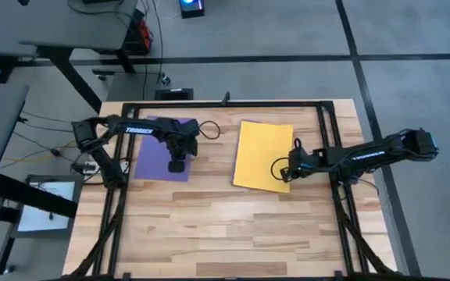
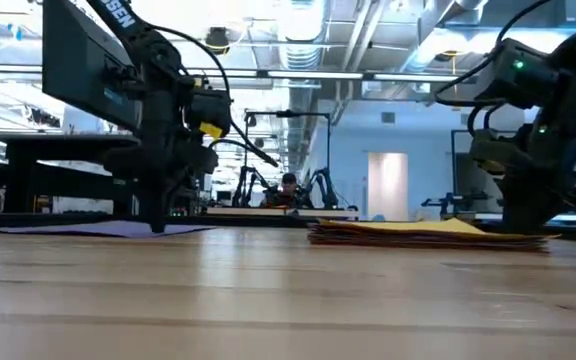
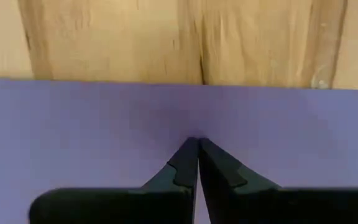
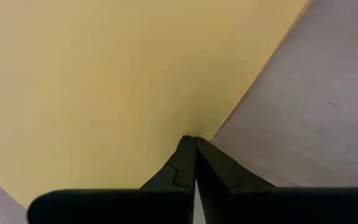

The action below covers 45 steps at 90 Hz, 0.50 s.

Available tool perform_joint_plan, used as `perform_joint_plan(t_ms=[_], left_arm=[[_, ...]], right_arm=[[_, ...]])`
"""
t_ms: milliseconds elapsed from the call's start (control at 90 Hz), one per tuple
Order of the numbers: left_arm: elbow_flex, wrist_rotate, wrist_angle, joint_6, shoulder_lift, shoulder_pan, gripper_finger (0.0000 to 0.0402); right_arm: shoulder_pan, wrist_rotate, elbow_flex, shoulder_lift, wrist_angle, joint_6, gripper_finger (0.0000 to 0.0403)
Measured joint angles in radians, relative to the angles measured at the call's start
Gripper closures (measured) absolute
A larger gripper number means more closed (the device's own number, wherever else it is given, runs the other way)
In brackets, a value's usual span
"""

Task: Organize paper
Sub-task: Move the purple paper to the top left of the table

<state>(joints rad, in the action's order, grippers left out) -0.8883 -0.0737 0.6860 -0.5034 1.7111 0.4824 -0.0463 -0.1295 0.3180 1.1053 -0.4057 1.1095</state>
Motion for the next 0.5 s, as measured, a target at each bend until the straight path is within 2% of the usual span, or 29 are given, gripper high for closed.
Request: perform_joint_plan(t_ms=[189,367,500], left_arm=[[0.004,0.079,0.017,-0.065,-0.017,0.072,0.0402],[0.003,0.089,0.034,-0.104,-0.018,0.112,0.0402],[0.003,0.091,0.041,-0.057,-0.018,0.114,0.0402]], right_arm=[[0.000,0.000,0.000,0.000,0.001,0.000,0.0403],[0.000,-0.001,0.000,0.000,0.002,-0.002,0.0403],[0.000,-0.001,0.000,0.000,0.002,-0.003,0.0403]])
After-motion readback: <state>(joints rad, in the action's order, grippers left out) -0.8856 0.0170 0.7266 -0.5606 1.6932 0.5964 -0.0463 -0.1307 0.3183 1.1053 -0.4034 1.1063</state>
